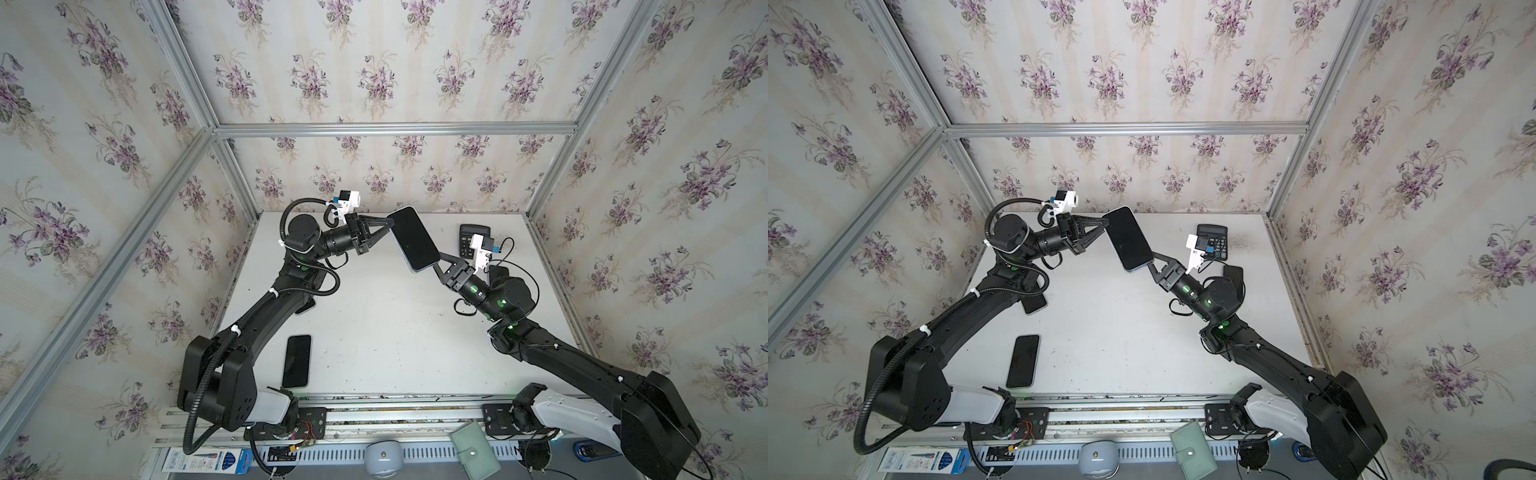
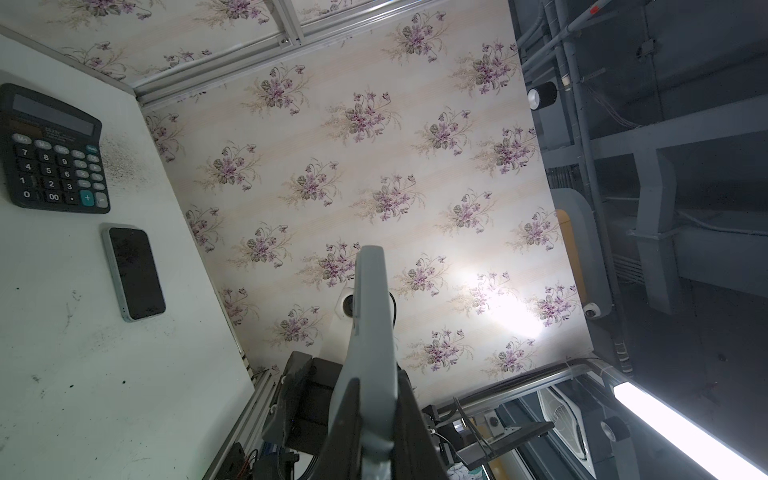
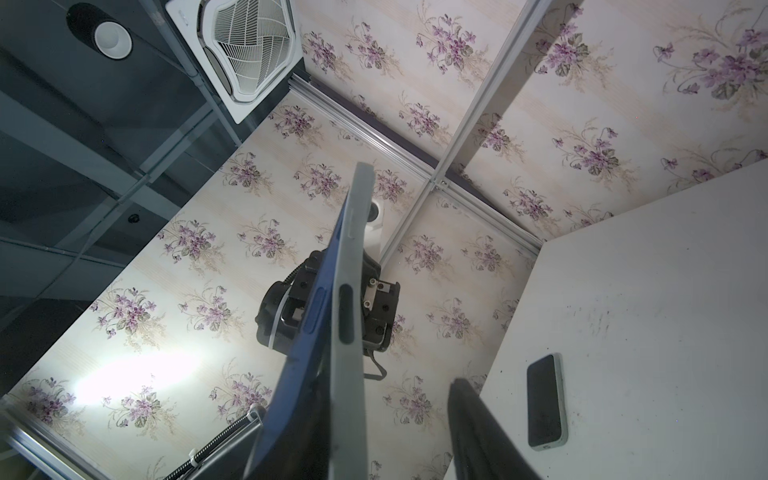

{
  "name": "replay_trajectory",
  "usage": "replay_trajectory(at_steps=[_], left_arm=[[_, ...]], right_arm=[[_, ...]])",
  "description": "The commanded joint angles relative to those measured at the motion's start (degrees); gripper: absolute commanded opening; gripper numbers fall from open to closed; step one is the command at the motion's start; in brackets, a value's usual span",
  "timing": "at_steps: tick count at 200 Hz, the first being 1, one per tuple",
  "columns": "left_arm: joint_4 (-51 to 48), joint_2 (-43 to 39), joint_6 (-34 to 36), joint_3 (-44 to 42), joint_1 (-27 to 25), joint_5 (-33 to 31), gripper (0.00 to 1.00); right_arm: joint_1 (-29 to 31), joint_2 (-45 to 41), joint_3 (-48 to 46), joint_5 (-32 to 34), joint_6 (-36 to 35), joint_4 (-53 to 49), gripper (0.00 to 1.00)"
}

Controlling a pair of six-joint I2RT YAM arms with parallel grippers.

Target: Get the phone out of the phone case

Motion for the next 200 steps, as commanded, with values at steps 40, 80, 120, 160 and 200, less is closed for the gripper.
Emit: replay_trajectory(at_steps=[40,80,120,160,200], left_arm=[[10.1,4.0,-1.5,-3.5,-1.1,-0.7,0.00],[14.8,8.2,-0.2,-9.0,-2.1,-1.5,0.11],[16.5,12.0,1.6,-13.6,-3.5,-3.0,0.68],[9.8,14.3,6.8,-13.8,-3.8,-5.2,0.87],[-18.3,12.2,24.8,-9.0,-4.0,-11.7,0.93]], right_arm=[[0.4,-2.6,-3.3,-0.6,2.3,-2.4,0.16],[0.3,-4.7,-5.6,0.2,3.0,-10.0,0.00],[0.3,-7.4,-8.4,3.2,3.2,-16.6,0.00],[0.3,-8.2,-9.8,5.1,3.0,-23.7,0.00],[0.3,-8.2,-12.8,7.7,4.5,-26.7,0.00]])
